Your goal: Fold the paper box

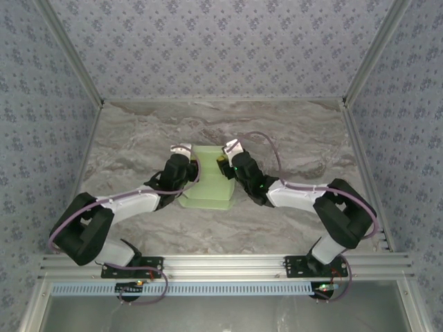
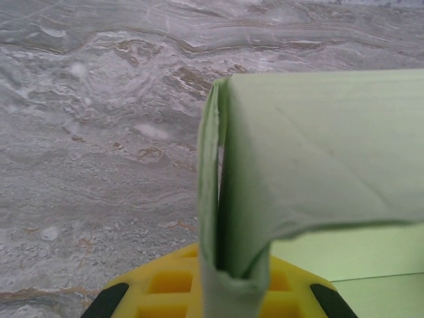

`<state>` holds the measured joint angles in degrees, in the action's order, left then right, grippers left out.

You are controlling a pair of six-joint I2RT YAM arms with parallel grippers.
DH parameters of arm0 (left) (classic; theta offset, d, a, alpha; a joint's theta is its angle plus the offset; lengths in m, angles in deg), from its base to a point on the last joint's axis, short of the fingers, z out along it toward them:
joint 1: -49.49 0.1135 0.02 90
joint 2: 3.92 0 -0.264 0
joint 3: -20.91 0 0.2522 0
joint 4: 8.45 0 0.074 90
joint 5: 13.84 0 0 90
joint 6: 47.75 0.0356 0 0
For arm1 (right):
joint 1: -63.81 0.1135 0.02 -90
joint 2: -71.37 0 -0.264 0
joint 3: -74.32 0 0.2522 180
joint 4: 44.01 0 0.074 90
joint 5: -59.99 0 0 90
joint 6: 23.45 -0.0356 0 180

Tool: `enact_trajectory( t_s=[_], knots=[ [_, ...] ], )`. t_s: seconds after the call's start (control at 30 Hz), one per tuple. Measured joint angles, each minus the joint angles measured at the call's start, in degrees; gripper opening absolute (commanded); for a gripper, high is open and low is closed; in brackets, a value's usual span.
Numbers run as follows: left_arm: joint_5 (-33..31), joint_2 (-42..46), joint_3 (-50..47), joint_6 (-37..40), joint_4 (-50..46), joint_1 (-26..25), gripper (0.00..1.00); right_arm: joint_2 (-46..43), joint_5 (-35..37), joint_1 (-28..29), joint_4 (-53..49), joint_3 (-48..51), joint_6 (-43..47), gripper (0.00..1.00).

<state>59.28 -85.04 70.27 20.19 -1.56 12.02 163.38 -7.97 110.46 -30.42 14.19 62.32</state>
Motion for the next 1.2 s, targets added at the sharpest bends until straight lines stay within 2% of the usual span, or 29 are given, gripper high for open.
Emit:
enact_trajectory(
  t_s=[0.33, 0.47, 0.57, 0.67, 0.83, 1.03, 1.2],
  knots=[
    [-8.96, -1.6, 0.04, -2.05, 1.01, -1.22, 0.0, 8.66, 9.22, 2.4, -1.44, -8.22, -10.91, 0.47],
    [-10.69, -1.99, 0.09, -2.93, -0.74, -1.29, 0.0, 10.51, 10.27, 3.43, -0.79, -8.59, -12.41, 0.52],
    [-11.76, -1.99, 0.17, -3.1, -1.44, -1.33, 0.0, 10.75, 8.24, 2.93, 0.28, -8.44, -12.02, 0.61],
    [-12.59, -1.97, 0.63, -3.08, -2.14, -1.31, 0.0, 9.84, 0.87, 1.09, 4.33, -5.62, -9.62, 0.66],
    [-12.48, -1.92, 1.05, -2.86, -2.54, -1.55, 0.0, 5.9, -19.1, -4.2, 4.9, -0.59, -3.32, 0.75],
    [-11.78, -1.81, 1.11, -2.86, -2.34, -1.53, 0.0, -2.64, -39.06, -9.29, 0.96, 1.49, 3.06, 0.82],
    [-9.6, -1.51, 1.11, -2.73, -2.01, -1.55, 0.0, -9.6, -50.01, -13.55, -5.42, 1.77, 8.24, 0.83]
  ],
)
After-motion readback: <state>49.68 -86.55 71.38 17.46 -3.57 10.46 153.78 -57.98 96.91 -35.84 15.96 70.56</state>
